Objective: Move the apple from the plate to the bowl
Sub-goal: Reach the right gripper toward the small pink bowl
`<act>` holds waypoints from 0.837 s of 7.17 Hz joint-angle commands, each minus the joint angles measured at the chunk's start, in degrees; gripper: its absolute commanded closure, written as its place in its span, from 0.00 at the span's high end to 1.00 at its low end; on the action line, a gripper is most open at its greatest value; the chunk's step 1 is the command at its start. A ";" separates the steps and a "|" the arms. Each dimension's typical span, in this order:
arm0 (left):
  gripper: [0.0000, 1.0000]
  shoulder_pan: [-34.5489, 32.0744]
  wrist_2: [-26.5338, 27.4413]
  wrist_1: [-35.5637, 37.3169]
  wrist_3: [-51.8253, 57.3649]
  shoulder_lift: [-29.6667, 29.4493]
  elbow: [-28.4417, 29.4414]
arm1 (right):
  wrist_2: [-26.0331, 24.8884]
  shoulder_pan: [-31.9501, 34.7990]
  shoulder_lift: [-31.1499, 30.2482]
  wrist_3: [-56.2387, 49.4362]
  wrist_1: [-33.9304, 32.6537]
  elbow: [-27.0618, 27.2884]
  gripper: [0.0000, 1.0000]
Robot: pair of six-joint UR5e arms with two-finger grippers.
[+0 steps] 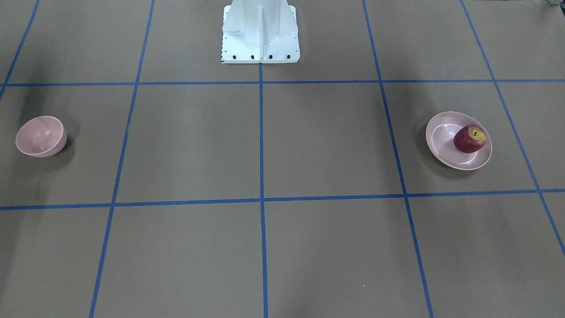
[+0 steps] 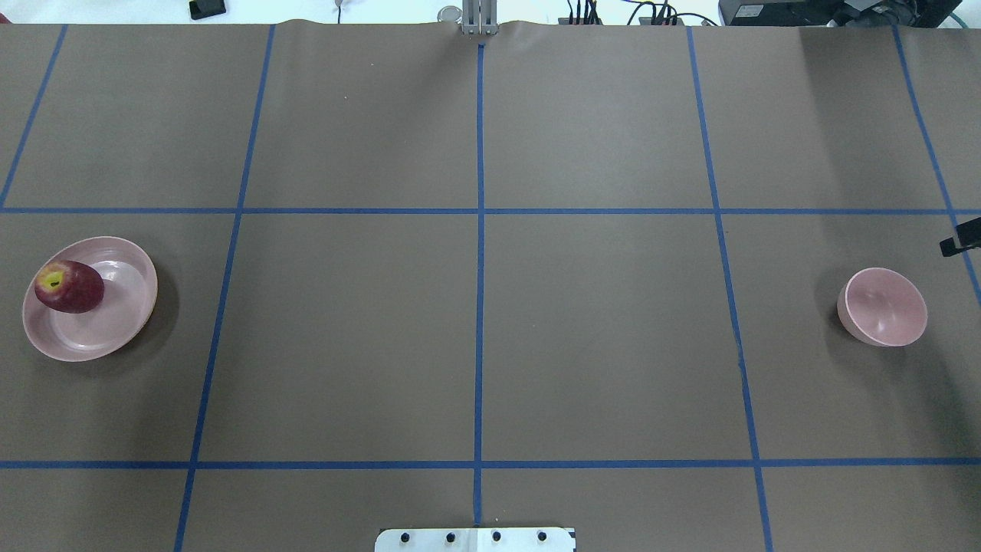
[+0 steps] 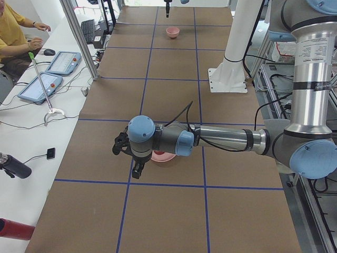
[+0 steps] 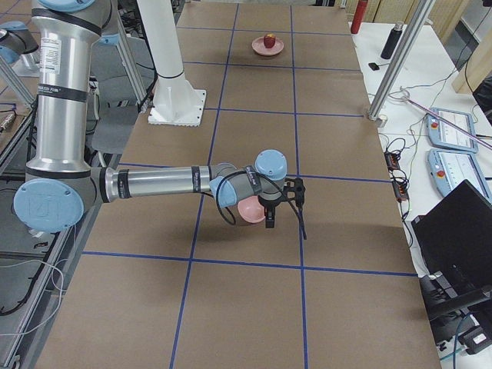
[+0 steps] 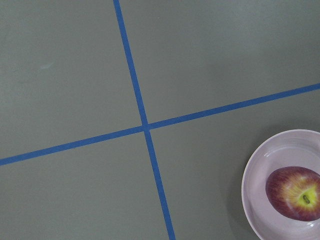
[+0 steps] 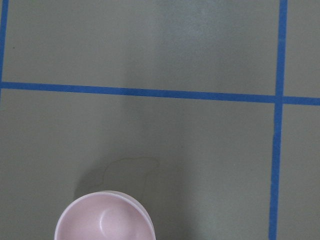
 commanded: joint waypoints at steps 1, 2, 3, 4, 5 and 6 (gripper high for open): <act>0.98 0.06 0.00 -0.06 -0.13 0.03 0.11 | -4.62 -7.69 -3.58 13.79 20.25 -6.02 1.00; 0.98 0.06 0.00 -0.06 -0.13 0.03 0.03 | -6.11 -9.01 -3.50 14.79 27.64 -11.37 0.99; 0.98 0.06 0.00 -0.14 -0.13 0.03 0.02 | -6.21 -9.46 -3.33 16.45 30.41 -13.16 0.79; 0.98 0.06 0.00 -0.14 -0.13 0.03 0.02 | -5.95 -10.25 -3.24 19.43 30.53 -13.01 0.02; 0.98 0.06 0.00 -0.14 -0.13 0.03 0.02 | -5.86 -11.30 -2.97 19.54 30.53 -12.48 0.00; 0.98 0.06 0.00 -0.14 -0.13 0.12 0.02 | -5.51 -11.57 -2.88 19.54 30.27 -11.52 0.00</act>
